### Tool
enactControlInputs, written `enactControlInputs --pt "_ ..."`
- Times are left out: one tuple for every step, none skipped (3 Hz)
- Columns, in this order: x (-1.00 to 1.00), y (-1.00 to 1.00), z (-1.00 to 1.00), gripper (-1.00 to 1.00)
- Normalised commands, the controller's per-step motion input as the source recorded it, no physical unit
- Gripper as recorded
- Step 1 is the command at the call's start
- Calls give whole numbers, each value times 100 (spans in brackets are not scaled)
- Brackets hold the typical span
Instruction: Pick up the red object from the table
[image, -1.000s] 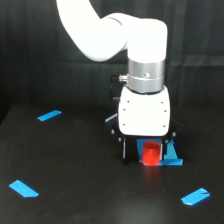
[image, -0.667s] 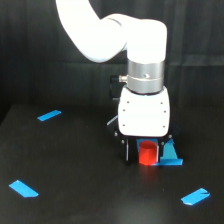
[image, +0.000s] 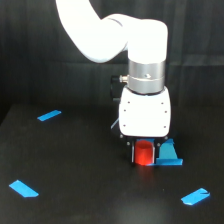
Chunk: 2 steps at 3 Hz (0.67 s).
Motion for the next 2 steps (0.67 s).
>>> enactControlInputs --pt "-7 3 2 -92" --pt "-27 0 92 -93"
